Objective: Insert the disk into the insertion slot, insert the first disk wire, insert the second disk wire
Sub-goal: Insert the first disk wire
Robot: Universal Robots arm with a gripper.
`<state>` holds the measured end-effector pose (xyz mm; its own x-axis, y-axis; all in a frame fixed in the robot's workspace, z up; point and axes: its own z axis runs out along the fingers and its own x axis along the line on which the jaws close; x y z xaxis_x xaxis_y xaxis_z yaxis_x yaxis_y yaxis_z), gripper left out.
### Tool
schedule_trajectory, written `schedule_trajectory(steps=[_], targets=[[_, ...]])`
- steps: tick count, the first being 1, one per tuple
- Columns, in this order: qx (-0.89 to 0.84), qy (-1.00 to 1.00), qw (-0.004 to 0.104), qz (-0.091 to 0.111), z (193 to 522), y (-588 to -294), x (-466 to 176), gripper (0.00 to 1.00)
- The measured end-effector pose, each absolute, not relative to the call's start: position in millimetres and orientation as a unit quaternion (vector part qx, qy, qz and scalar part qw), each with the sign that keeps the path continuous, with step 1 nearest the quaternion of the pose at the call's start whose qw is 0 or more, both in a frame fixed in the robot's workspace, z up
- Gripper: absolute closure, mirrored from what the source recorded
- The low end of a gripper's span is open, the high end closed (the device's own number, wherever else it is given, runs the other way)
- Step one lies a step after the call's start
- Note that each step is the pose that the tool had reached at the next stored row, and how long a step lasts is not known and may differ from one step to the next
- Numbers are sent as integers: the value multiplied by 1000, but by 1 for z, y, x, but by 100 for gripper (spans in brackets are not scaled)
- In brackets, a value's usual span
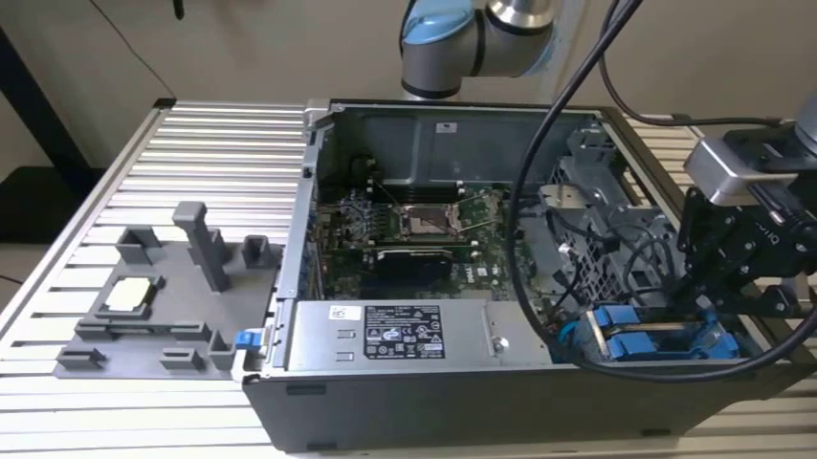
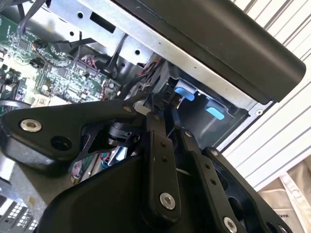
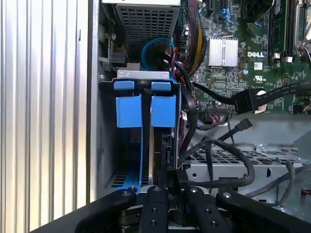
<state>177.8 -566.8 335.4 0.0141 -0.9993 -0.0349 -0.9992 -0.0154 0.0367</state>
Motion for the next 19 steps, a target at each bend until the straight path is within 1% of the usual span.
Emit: schedule_trajectory(steps=[8,11,12,15,19], targets=[[712,-702,1,-25,334,-567,178,81],[712,-702,0,-26,333,-567,178,80],[712,-702,1,-26,333,-567,178,73],[712,-702,1,-26,335,-567,178,73],[712,-702,2,-27,346,-567,178,73]])
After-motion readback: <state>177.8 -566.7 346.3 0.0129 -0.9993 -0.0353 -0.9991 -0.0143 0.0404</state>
